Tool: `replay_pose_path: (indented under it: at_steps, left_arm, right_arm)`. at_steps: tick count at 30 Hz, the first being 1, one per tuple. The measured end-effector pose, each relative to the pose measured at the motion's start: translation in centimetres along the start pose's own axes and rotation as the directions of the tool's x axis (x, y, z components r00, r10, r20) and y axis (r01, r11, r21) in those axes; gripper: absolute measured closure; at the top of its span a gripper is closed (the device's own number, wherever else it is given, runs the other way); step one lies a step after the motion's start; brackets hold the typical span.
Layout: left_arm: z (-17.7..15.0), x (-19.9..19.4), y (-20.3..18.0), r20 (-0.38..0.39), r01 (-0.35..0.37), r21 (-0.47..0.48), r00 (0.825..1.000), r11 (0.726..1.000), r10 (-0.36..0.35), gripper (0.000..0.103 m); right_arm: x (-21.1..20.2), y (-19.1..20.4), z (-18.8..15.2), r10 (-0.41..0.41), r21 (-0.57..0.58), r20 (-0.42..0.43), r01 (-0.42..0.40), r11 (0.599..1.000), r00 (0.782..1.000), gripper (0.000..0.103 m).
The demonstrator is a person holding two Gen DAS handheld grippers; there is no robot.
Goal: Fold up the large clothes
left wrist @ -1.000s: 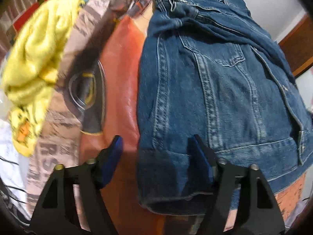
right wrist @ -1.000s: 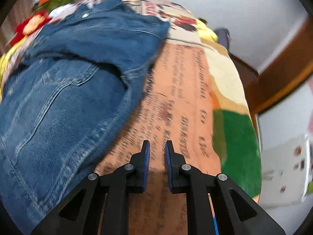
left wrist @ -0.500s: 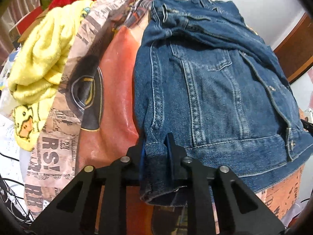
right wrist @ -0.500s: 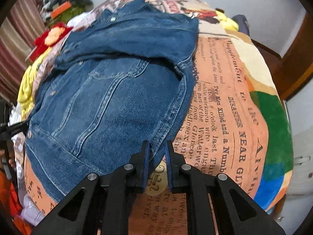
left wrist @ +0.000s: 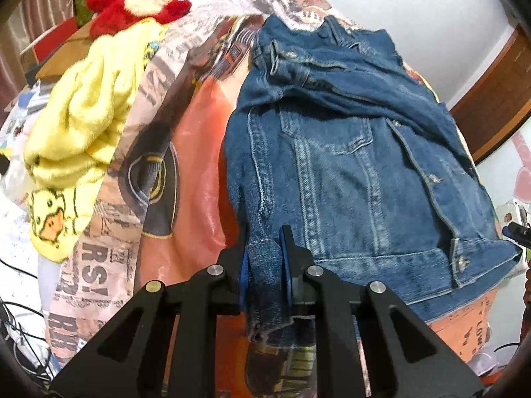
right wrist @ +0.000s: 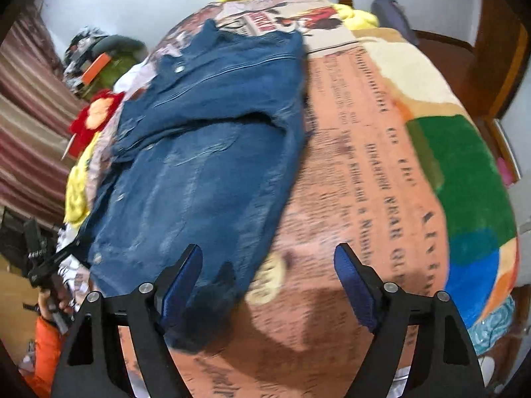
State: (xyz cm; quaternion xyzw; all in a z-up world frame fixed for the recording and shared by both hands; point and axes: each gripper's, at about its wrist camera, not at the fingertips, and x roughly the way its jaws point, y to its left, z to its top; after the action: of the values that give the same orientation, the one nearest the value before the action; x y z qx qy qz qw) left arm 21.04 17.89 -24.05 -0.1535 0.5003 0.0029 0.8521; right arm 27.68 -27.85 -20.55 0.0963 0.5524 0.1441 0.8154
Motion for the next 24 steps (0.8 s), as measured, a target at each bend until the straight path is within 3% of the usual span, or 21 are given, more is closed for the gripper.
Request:
replay_pose_path:
  at_steps: [4, 6, 10, 18, 24]
  left_arm:
    - [0.7, -1.1, -1.1, 0.033, 0.007, 0.023, 0.999, 1.0, -0.007, 0.087]
    - [1.1, -1.4, -1.7, 0.048, 0.013, 0.034, 0.999, 0.999, -0.015, 0.087]
    - [2.0, -2.5, -2.8, 0.08, 0.021, 0.06, 0.996, 0.998, -0.026, 0.088]
    - [4.7, -4.0, -4.9, 0.139, 0.019, 0.133, 0.989, 0.991, -0.038, 0.088]
    - [8.2, -4.7, -6.7, 0.202, 0.019, 0.17, 0.978, 0.985, -0.053, 0.088]
  right_arm:
    - [1.7, 1.8, -0.6, 0.064, -0.022, -0.075, -0.065, 0.998, 0.995, 0.045]
    - [2.5, 2.8, -1.0, 0.062, -0.036, -0.087, -0.066, 0.997, 0.994, 0.046]
    - [2.8, 3.6, -1.0, 0.027, -0.035, -0.036, -0.029, 0.999, 0.999, 0.079]
    - [1.7, 4.1, 1.2, 0.087, -0.085, 0.037, -0.084, 0.993, 0.996, 0.086]
    - [0.2, 5.3, 5.4, 0.123, -0.143, 0.125, -0.105, 0.984, 0.984, 0.086]
